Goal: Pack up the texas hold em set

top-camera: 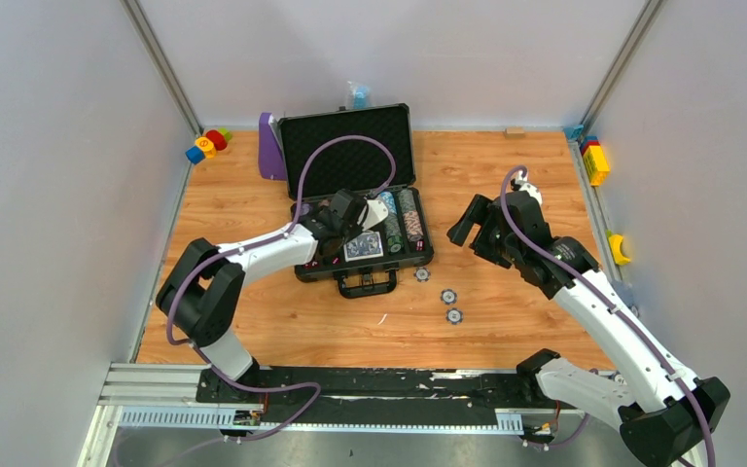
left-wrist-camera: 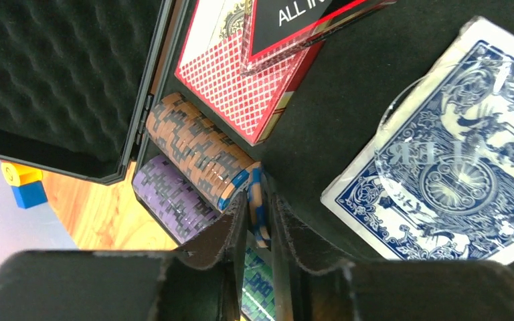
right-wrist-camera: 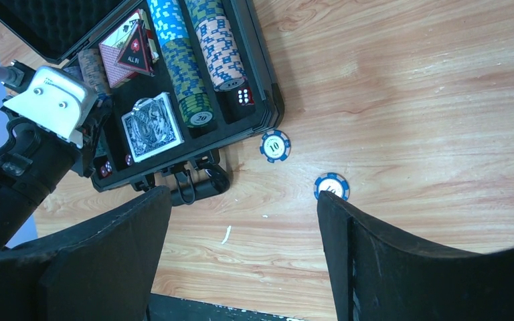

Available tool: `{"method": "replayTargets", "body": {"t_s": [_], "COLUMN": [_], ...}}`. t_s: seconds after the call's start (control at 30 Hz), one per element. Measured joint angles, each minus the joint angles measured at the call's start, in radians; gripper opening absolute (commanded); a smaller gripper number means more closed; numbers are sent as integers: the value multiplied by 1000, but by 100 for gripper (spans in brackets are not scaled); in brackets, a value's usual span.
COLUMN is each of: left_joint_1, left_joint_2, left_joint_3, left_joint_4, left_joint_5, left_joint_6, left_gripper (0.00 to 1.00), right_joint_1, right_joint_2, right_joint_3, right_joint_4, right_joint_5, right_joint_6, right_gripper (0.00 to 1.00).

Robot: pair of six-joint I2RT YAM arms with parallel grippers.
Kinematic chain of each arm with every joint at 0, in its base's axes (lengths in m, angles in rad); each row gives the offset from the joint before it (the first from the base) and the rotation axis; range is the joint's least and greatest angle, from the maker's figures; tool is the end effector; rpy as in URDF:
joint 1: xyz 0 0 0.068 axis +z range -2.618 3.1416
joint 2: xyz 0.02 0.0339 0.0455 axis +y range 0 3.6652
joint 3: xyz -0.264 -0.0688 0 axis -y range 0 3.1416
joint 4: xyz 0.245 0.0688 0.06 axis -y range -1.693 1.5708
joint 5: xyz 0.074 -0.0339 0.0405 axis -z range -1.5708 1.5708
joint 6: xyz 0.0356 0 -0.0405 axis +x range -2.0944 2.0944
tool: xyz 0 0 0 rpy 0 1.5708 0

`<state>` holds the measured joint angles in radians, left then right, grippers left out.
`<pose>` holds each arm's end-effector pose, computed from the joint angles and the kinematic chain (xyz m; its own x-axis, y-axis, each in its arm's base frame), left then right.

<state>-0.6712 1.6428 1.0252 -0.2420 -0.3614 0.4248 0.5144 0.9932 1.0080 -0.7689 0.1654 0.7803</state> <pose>0.2768 -0.2038 0.2026 -0.3752 0.7903 -0.4843 0.6099 0.6040 0.5131 0.1765 0.0930 0.3236 -0.6915 0.4062 -0.5973 0.1487 0.8892 0.4327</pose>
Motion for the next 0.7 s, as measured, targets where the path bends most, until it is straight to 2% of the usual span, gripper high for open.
{"method": "replayTargets", "body": {"t_s": [0.17,0.47,0.6,0.7], "left_joint_1": [5,3,4,6], "left_joint_2": [22,24,16,0], "left_joint_3": [0,0,0,0], "left_joint_4": [9,12,14,12], "left_joint_5": [-23,-55,-66,-68], "left_joint_6": [2,0,-4,-19], "left_gripper": [37,37,46,47], "right_joint_1": [0,0,0,0], "right_joint_2": [0,0,0,0], "right_joint_3": [-2,-2,-2,-2], "right_joint_4": [0,0,0,0], "right_joint_5": [-6,-15,-18,-19], "right_joint_6": [0,3,3,3], "right_gripper": [81,80,80,80]}}
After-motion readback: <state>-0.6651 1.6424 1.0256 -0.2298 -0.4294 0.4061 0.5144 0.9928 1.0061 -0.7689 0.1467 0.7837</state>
